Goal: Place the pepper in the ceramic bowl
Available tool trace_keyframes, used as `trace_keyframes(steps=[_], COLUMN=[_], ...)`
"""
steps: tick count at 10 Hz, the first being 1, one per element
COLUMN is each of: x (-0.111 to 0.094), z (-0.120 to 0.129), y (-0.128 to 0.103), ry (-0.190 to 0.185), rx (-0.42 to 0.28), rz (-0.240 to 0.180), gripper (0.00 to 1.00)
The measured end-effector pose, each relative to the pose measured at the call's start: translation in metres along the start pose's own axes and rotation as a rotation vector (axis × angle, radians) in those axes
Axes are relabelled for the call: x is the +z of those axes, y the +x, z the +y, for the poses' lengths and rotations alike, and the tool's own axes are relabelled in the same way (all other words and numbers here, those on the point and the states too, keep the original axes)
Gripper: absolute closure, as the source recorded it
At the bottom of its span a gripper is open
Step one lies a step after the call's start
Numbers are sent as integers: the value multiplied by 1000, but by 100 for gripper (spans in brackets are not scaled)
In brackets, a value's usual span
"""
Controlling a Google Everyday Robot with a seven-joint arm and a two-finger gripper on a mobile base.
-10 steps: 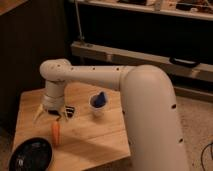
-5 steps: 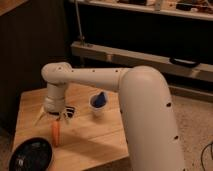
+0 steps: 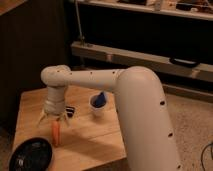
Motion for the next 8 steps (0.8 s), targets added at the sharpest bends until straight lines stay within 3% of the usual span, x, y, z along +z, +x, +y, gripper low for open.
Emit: trace_keyframes(steps=[8], x=[17], z=[9], y=[7], ry=[-6], rx=[41], rz=[-15], gripper=[20])
